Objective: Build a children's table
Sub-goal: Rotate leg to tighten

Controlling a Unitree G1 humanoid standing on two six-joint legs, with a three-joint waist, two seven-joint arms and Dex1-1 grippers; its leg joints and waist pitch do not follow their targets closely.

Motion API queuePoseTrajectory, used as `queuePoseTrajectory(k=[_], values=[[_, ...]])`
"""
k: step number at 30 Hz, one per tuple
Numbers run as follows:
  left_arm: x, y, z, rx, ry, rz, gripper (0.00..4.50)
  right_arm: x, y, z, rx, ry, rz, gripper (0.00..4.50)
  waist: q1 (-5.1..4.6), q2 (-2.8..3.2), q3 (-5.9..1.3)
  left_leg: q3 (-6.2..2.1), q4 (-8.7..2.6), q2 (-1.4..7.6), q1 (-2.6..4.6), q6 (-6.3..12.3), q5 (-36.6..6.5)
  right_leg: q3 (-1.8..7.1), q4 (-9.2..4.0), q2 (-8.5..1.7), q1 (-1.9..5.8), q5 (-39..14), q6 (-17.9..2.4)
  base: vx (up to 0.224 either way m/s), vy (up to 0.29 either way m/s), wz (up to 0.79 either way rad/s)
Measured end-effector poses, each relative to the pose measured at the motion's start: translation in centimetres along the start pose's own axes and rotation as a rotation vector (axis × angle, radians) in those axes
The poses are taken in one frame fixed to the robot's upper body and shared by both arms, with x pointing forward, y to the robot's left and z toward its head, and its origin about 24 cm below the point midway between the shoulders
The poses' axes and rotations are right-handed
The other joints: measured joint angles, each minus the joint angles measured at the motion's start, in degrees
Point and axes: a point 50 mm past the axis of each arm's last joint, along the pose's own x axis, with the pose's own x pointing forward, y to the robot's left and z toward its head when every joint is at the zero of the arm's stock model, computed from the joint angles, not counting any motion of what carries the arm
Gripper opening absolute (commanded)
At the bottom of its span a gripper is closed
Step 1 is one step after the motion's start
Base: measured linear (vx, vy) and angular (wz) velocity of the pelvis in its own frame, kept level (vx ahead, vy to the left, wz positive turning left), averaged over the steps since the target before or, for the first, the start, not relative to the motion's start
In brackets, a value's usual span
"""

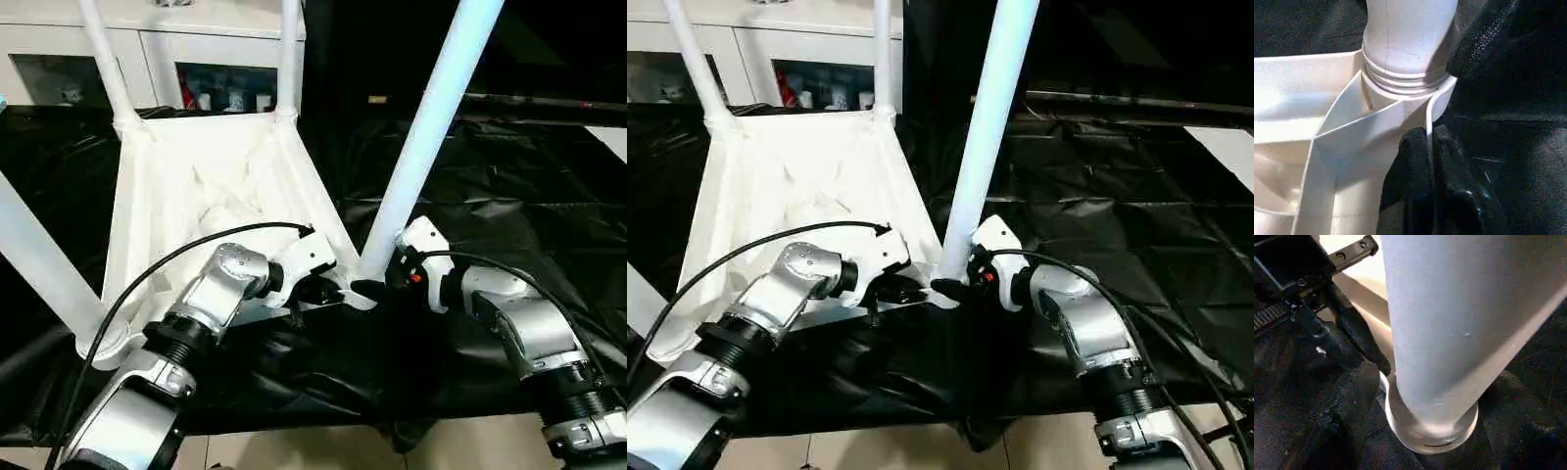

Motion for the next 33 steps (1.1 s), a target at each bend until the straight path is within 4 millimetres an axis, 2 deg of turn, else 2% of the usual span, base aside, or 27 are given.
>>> queuePoseTrajectory(k=[5, 7, 8, 10, 15, 26, 28, 33], values=[[-0.9, 0.4, -0.3, 0.009, 0.034, 0.014, 0.09, 0.0, 0.1, -0.1, -0.001, 0.003, 0.020, 3.23, -0.38, 0.00, 0.00, -0.02, 0.04, 0.01, 0.02, 0.00, 0.0, -0.01, 0.03, 0.01, 0.00, 0.0, 0.0, 0.000, 0.000, 0.00], [-1.0, 0.4, -0.3, 0.004, 0.036, 0.015, 0.46, 0.0, 0.1, -0.2, 0.001, 0.008, 0.021, 3.23, -0.53, -0.01, 0.01, -0.02, 0.07, 0.00, 0.01, 0.00, 0.0, 0.00, 0.03, 0.01, 0.00, 0.0, 0.0, 0.000, 0.000, 0.00], [-1.0, 0.4, -0.4, -0.004, 0.043, 0.017, 0.46, 0.1, 0.1, -0.2, 0.000, 0.008, 0.022, 3.23, -0.64, -0.02, 0.01, -0.02, 0.08, 0.01, 0.00, 0.00, 0.0, 0.00, 0.03, 0.01, 0.00, 0.0, 0.0, 0.000, 0.000, 0.00], [-1.3, 0.5, -0.6, -0.013, 0.049, 0.023, 0.78, 0.1, 0.1, -0.2, 0.000, 0.008, 0.022, 3.23, -0.88, -0.02, 0.02, -0.02, 0.07, 0.01, -0.01, 0.00, 0.0, -0.01, 0.03, 0.01, -0.02, 0.0, 0.0, 0.000, 0.000, 0.00], [-2.1, 0.5, -1.0, -0.004, 0.061, 0.032, 0.78, 0.0, 0.1, -0.3, 0.000, 0.010, 0.029, 3.23, -1.42, -0.02, 0.02, -0.01, 0.05, 0.02, -0.22, 0.00, 0.0, -0.01, 0.04, 0.03, -0.21, 0.2, -0.3, 0.000, 0.000, 0.00], [-3.3, 0.4, -1.9, -0.045, 0.047, 0.030, 0.78, -0.1, 0.1, -0.3, -0.015, 0.018, 0.044, 3.23, -1.34, -0.04, 0.02, -0.01, 0.09, 0.02, -0.23, 0.00, 0.0, -0.01, 0.05, 0.02, -0.22, 0.2, -0.3, 0.000, 0.000, 0.00], [-3.5, 0.4, -2.0, -0.058, 0.035, 0.031, 0.52, -0.1, 0.1, -0.3, -0.016, 0.017, 0.045, 3.23, -1.35, -0.04, 0.02, -0.01, 0.09, 0.02, -0.24, 0.00, 0.0, 0.00, 0.05, 0.02, -0.24, 0.2, -0.3, 0.000, 0.000, 0.00], [-3.6, 0.2, -2.1, -0.085, -0.014, 0.023, 0.26, -0.1, 0.1, -0.2, -0.021, 0.013, 0.046, 3.23, -1.29, -0.05, 0.03, -0.01, 0.09, 0.02, -0.27, 0.00, 0.0, 0.00, 0.05, 0.02, -0.25, 0.2, -0.3, 0.000, 0.000, 0.00]])
